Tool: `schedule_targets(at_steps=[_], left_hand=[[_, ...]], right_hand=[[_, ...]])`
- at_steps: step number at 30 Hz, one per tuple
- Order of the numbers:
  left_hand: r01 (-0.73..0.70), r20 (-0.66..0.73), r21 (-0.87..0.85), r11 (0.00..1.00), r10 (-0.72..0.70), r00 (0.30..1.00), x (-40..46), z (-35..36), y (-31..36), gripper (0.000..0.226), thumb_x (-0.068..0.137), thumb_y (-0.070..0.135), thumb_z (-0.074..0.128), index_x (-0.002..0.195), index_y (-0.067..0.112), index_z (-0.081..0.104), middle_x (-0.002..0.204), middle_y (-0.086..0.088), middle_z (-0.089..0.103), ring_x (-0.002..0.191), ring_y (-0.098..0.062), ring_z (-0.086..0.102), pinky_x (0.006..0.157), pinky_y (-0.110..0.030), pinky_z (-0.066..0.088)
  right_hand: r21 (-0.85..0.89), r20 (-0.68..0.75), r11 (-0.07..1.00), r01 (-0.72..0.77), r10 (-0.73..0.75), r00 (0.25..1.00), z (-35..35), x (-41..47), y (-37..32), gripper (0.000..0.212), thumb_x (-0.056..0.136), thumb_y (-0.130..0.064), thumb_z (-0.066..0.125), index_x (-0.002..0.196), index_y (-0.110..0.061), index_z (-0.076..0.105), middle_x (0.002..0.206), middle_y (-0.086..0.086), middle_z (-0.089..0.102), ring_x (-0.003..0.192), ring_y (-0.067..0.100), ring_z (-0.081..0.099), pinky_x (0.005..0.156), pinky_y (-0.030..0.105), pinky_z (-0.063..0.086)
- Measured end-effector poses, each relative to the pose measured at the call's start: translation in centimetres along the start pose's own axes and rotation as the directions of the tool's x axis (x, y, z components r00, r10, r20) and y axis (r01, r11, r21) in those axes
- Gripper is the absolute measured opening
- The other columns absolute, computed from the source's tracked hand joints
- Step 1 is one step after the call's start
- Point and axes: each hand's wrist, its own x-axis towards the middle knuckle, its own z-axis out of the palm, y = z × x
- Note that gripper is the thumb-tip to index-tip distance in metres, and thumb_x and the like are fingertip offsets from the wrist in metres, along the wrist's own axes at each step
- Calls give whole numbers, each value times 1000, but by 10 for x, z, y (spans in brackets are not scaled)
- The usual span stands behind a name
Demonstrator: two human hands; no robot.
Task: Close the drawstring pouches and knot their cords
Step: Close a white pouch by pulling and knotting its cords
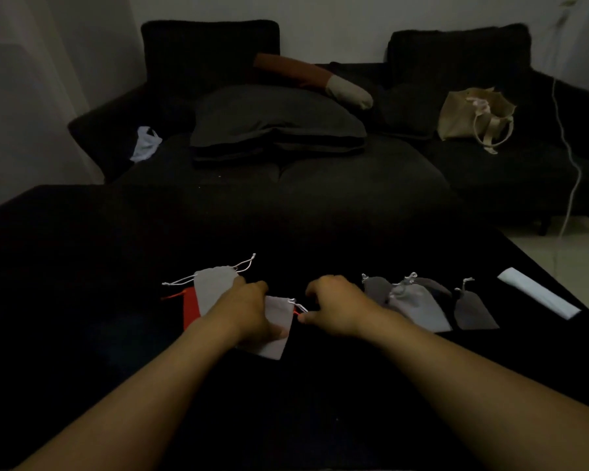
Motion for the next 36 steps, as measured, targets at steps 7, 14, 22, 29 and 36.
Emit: schedule_targets(at_steps=[7,14,22,29,36], left_hand=[[-68,-141,-76,995,57,988,0,0,-11,55,68,58,79,104,26,53,115,1,47,91,-12,55,75,-29,49],[-175,-178,-123,977,152,972,0,-12,-6,36,76,32,81,107,26,63,112,6,58,98,-11,59,88,-32,53],[-135,-61,-20,991,134,989,6,-15,-20,21,84,27,75,101,22,64,101,4,62,90,-10,60,77,-25,49],[-235,-127,-322,917,204,971,-10,-53,-22,17,90,38,66,81,23,67,85,6,66,79,-7,61,74,-28,48],[-339,-399,-586,736,102,911,-17,-66,1,43,100,43,49,69,15,57,62,-4,49,56,-14,46,57,-31,40]], right_hand=[[126,0,992,13,-13,1000,-9,3,18,49,76,-46,79,117,-23,65,115,-5,65,100,10,61,87,27,51],[272,-1,958,96,-100,995,-4,7,5,17,80,-35,79,92,-25,72,94,-8,70,86,3,65,75,23,53],[267,-127,955,129,-98,987,-5,4,4,8,86,-29,74,89,-22,73,88,-6,71,84,6,66,77,26,54],[634,-247,747,200,-49,968,-33,-7,-5,11,91,-16,68,97,-9,73,89,7,73,75,5,68,65,16,54],[783,-242,607,138,91,966,-61,-19,-6,18,97,-18,59,98,-8,74,72,5,64,62,11,60,58,17,52]])
